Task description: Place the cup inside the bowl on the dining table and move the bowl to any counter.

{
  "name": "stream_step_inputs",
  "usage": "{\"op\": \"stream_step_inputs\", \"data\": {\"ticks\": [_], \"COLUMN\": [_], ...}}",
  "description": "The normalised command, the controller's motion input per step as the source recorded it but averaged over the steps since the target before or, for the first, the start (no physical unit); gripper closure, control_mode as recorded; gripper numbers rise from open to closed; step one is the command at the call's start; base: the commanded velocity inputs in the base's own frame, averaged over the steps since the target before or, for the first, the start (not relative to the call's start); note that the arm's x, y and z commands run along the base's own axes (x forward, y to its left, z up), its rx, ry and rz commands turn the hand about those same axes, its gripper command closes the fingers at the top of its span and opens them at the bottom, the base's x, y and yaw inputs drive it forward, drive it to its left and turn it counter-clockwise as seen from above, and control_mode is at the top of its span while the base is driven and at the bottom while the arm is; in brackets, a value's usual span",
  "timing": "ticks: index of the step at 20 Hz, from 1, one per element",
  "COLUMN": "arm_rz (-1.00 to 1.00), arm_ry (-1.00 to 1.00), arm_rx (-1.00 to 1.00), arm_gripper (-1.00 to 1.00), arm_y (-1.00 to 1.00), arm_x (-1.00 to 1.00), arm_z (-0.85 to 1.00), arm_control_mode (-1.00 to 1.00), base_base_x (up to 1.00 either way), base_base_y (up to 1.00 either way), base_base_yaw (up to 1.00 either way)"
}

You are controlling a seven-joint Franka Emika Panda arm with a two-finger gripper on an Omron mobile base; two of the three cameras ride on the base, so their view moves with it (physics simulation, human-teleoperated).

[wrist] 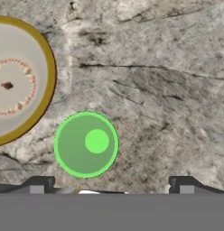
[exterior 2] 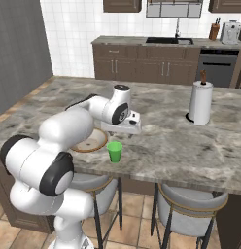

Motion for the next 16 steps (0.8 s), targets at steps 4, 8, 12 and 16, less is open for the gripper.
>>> {"op": "stream_step_inputs", "data": {"ticks": [4, 8, 12, 16], "arm_rz": [0.00, 0.00, 0.00, 0.00], "arm_ry": [0.01, 0.01, 0.02, 0.04], "arm_rx": [0.00, 0.00, 0.00, 0.00], "arm_gripper": [-1.00, -1.00, -1.00, -1.00], "arm_y": [0.00, 0.00, 0.00, 0.00], "arm_x": [0.00, 0.01, 0.05, 0.21], "arm_z": [-0.21, -0.18, -0.15, -0.04], "arm_control_mode": [-1.00, -1.00, -1.00, -1.00], "base_base_x": [0.00, 0.00, 0.00, 0.00], "base_base_y": [0.00, 0.00, 0.00, 0.00], "base_base_yaw": [0.00, 0.00, 0.00, 0.00]}}
